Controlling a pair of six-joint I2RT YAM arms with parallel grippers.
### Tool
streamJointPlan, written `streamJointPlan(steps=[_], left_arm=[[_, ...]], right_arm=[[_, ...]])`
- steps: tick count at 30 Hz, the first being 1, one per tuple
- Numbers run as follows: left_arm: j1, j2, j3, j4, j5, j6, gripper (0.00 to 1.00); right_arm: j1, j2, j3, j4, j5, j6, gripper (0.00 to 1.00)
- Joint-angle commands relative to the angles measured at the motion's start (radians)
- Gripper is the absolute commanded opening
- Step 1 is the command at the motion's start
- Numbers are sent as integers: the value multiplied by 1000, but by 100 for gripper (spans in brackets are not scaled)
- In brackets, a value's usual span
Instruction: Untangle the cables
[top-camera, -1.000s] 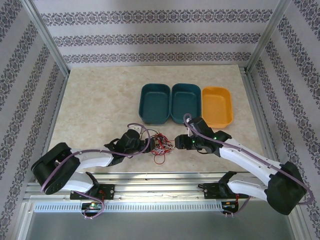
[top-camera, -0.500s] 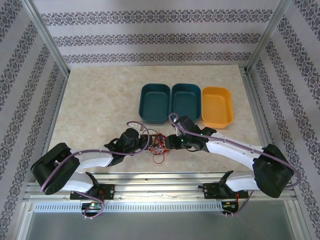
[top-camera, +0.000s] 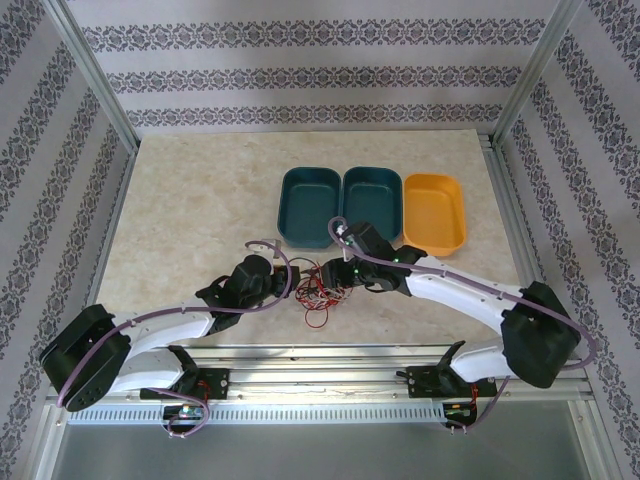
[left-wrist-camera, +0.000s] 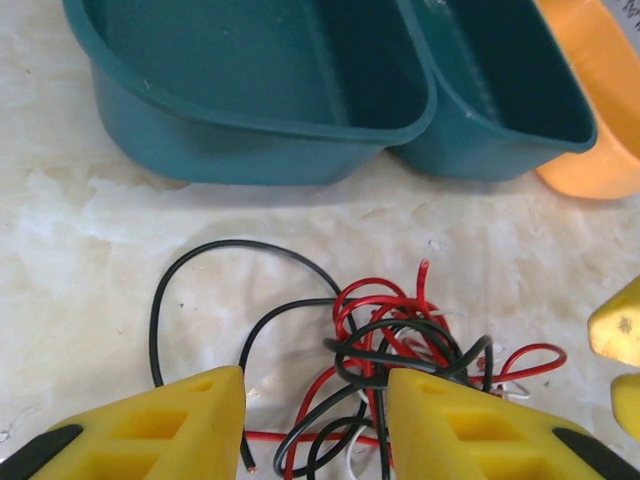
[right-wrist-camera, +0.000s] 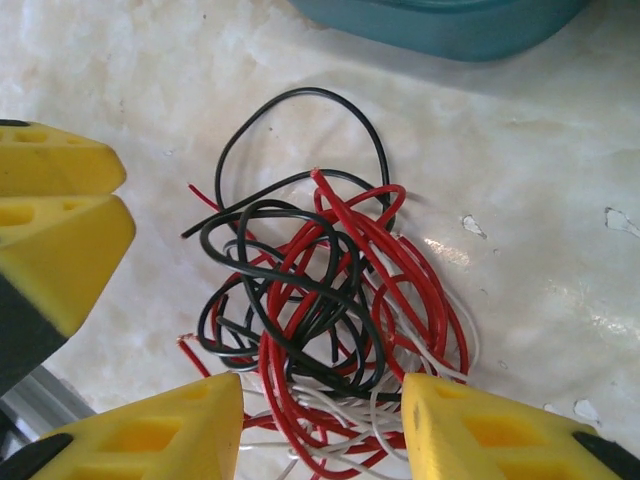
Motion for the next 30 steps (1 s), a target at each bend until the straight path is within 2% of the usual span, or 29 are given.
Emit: streamJointPlan(steps=[1, 7, 22, 30], left_arm=[[-13, -15, 19, -36, -5, 33, 42], [-13, 5, 17, -25, 2, 23, 42], [-13, 69, 15, 13, 4, -7, 45], [-13, 65, 9, 15, 10, -9, 47]], right_arm=[[10, 44, 39, -6, 22, -47, 44], [9, 97, 64, -6, 23, -73, 40], [17, 162, 73, 18, 35, -90, 37], [41, 127, 97, -4, 73, -105, 14]])
